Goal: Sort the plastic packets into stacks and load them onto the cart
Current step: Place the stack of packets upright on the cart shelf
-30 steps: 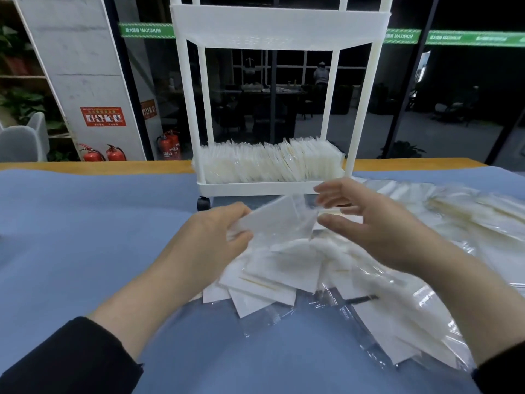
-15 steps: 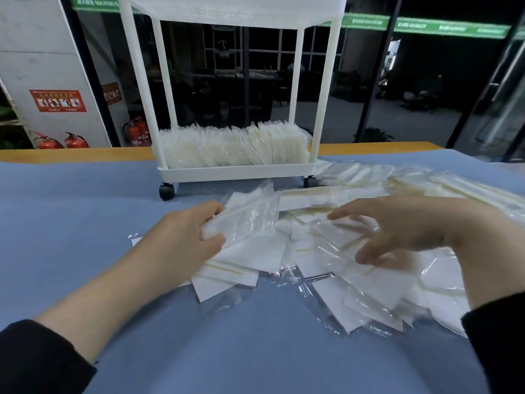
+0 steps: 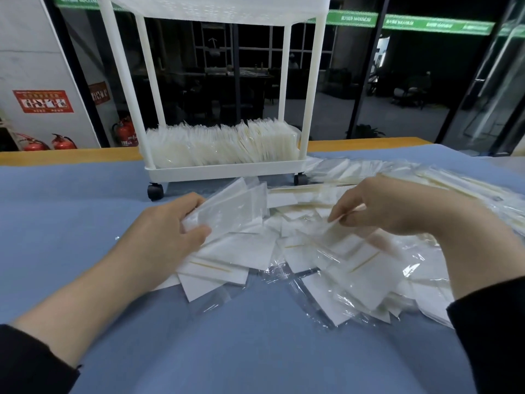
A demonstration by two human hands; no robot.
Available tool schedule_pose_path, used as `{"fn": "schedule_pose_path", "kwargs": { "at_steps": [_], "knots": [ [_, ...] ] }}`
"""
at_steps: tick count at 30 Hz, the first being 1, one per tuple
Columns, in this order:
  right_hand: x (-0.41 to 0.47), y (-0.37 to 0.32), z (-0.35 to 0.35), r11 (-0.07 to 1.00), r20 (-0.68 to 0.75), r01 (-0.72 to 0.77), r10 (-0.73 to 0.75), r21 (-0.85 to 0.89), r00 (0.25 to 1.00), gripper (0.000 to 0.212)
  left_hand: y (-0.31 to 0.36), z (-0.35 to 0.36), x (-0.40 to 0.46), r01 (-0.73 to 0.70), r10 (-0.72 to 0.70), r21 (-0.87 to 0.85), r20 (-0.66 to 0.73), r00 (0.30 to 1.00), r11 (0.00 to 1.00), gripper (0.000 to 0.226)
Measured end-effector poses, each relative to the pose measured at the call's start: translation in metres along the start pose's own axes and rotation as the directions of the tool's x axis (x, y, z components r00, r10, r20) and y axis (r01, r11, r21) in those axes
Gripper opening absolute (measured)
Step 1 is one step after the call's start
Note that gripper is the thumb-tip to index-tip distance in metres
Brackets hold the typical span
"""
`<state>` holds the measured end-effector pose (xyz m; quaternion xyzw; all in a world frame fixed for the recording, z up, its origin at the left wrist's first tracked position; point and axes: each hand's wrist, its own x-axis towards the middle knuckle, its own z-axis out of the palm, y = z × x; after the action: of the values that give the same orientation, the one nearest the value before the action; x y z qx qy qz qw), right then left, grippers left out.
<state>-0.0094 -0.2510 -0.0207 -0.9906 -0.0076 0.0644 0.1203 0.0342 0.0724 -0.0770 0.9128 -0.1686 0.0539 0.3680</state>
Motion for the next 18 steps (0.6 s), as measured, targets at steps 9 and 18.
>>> {"fn": "schedule_pose_path", "kwargs": {
  "at_steps": [9, 18],
  "knots": [
    [-0.012, 0.015, 0.008, 0.991, 0.181, 0.042, -0.019, -0.127, 0.983, 0.064, 0.003, 0.003, -0.001, -0.016, 0.016, 0.010, 0.008, 1.000, 1.000, 0.022],
    [-0.007, 0.011, 0.013, 0.979, -0.366, 0.167, -0.198, -0.114, 0.909, 0.017, 0.007, 0.002, -0.003, -0.032, 0.032, -0.060, -0.012, 0.999, 0.998, 0.024]
  ]
}}
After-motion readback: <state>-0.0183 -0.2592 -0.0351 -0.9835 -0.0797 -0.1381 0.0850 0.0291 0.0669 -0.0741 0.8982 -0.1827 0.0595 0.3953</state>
